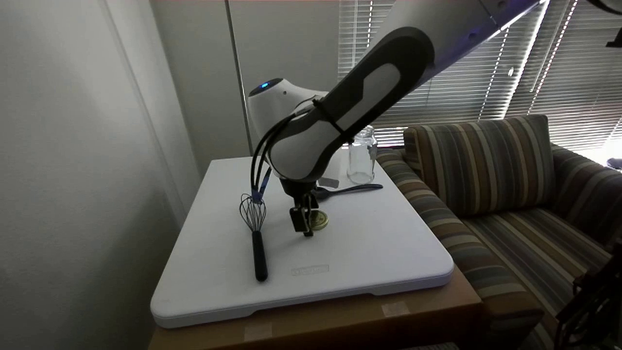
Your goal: Put the lid on the jar
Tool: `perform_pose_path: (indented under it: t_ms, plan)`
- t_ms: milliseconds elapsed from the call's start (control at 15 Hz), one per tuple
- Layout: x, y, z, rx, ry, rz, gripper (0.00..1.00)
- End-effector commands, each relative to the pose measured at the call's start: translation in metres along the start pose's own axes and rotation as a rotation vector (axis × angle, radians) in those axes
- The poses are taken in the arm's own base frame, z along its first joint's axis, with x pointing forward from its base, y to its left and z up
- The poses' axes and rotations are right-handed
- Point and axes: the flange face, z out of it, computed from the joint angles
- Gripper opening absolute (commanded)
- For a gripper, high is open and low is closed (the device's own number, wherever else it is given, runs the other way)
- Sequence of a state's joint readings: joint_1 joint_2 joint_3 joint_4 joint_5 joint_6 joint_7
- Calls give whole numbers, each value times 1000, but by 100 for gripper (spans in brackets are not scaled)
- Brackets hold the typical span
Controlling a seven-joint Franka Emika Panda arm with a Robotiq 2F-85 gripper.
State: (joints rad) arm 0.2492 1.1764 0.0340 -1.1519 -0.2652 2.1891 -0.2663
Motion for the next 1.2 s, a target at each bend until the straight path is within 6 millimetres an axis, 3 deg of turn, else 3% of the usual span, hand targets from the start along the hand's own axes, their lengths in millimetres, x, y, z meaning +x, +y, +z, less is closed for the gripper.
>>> perform_pose_path:
  t_ms: [0,333,1133]
  plan:
    - [-13,19,22,18,-4,44,100]
    - [-20,33,29,54,13,79,100]
    - [-16,29,43,190,85,56,100]
